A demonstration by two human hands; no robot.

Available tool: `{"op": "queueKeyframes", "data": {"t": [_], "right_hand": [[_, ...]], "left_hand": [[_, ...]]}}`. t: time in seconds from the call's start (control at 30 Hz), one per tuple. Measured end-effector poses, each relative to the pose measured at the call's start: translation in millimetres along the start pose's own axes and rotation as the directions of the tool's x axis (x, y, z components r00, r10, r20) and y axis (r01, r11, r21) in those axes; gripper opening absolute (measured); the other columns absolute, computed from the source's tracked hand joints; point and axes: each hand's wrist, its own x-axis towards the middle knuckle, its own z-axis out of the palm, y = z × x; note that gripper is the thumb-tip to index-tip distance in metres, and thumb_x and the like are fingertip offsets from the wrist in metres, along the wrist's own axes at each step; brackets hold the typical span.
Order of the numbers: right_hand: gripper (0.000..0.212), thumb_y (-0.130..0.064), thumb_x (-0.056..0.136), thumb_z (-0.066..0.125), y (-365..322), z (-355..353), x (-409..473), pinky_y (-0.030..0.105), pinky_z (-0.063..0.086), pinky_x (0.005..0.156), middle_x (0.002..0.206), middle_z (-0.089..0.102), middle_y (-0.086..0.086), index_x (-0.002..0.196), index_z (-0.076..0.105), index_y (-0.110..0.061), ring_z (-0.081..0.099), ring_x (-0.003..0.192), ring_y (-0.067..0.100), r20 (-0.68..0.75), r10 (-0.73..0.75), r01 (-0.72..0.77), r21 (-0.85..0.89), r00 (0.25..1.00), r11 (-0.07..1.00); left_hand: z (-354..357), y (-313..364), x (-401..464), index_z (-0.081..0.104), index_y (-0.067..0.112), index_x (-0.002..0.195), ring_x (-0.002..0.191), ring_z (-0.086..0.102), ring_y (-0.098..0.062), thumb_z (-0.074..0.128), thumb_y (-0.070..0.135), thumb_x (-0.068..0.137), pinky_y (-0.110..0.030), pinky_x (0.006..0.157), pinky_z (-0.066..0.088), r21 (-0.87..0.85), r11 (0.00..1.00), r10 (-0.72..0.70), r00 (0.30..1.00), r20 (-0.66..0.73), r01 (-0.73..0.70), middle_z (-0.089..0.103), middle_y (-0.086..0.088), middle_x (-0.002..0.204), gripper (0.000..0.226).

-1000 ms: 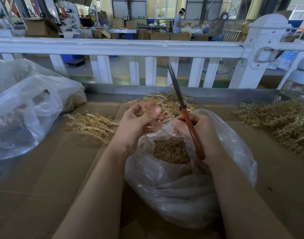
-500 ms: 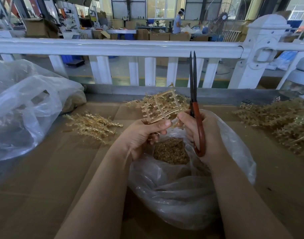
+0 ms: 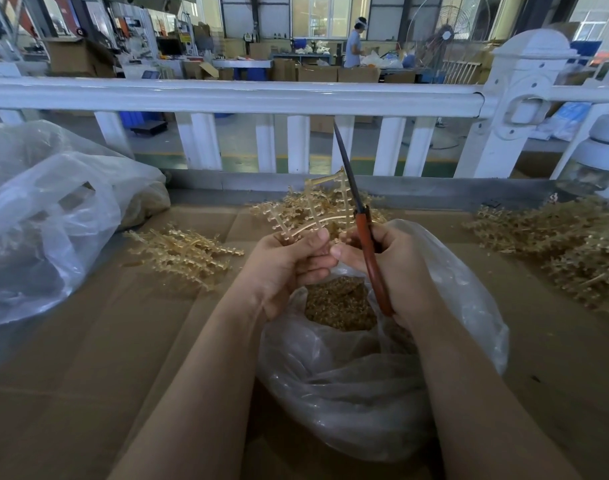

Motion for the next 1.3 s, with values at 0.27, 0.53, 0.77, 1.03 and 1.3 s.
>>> {"op": "queueKeyframes", "data": {"t": [0.27, 0.53, 0.77, 1.03, 1.3], "right_hand": [[0.033, -0.057, 0.061, 0.085, 2, 1, 1, 0.031, 0.057, 0.074, 0.08, 0.074, 0.002, 0.082, 0.074, -0.034, 0.072, 0.077, 0.013, 0.003, -0.034, 0.034, -0.095, 0.999, 0.995], [0.053, -0.076, 0.061, 0.07, 4, 3, -5, 0.031, 0.052, 0.063, 0.077, 0.069, -0.006, 0.082, 0.066, -0.028, 0.066, 0.072, 0.01, 0.072, -0.153, 0.168, -0.327, 0.986, 0.93], [0.06, -0.093, 0.059, 0.052, 11, 1, -5, 0.021, 0.043, 0.063, 0.076, 0.061, -0.024, 0.091, 0.057, -0.043, 0.058, 0.076, -0.004, 0.117, -0.134, 0.178, -0.624, 0.984, 0.761], [0.055, -0.092, 0.066, 0.049, 12, -2, -6, 0.01, 0.033, 0.057, 0.078, 0.054, -0.029, 0.095, 0.052, -0.046, 0.051, 0.073, -0.012, 0.116, -0.23, 0.241, -0.722, 0.966, 0.648], [0.08, -0.101, 0.061, 0.034, 10, -1, -5, 0.009, 0.035, 0.056, 0.075, 0.056, -0.023, 0.091, 0.061, -0.032, 0.047, 0.065, -0.007, 0.072, -0.286, 0.226, -0.803, 0.956, 0.552]], "left_hand": [[-7, 2, 1, 0.077, 0.013, 0.071, 0.069, 0.073, -0.015, 0.076, 0.008, 0.066, -0.022, 0.061, 0.058, -0.106, 0.994, 0.018, 0.999, -0.037, -0.022, 0.075, -0.008, 0.076, 0.008], [-12, 5, 5, 0.069, 0.007, 0.09, 0.07, 0.073, -0.014, 0.073, 0.006, 0.066, -0.022, 0.069, 0.06, -0.254, 0.96, 0.072, 0.981, -0.182, -0.118, 0.074, -0.005, 0.075, 0.024], [-19, 9, 4, 0.071, 0.017, 0.064, 0.071, 0.073, -0.013, 0.069, -0.002, 0.077, -0.02, 0.064, 0.058, -0.198, 0.967, 0.121, 0.972, -0.203, -0.162, 0.074, -0.002, 0.072, 0.023], [-17, 11, 2, 0.072, 0.01, 0.082, 0.068, 0.073, -0.015, 0.067, -0.004, 0.076, -0.02, 0.058, 0.056, -0.156, 0.958, 0.194, 0.945, -0.264, -0.24, 0.074, -0.006, 0.073, 0.016], [-16, 9, 3, 0.075, 0.02, 0.056, 0.067, 0.073, -0.012, 0.061, -0.007, 0.086, -0.018, 0.058, 0.056, -0.099, 0.957, 0.246, 0.942, -0.228, -0.273, 0.074, -0.002, 0.069, 0.043]]}}
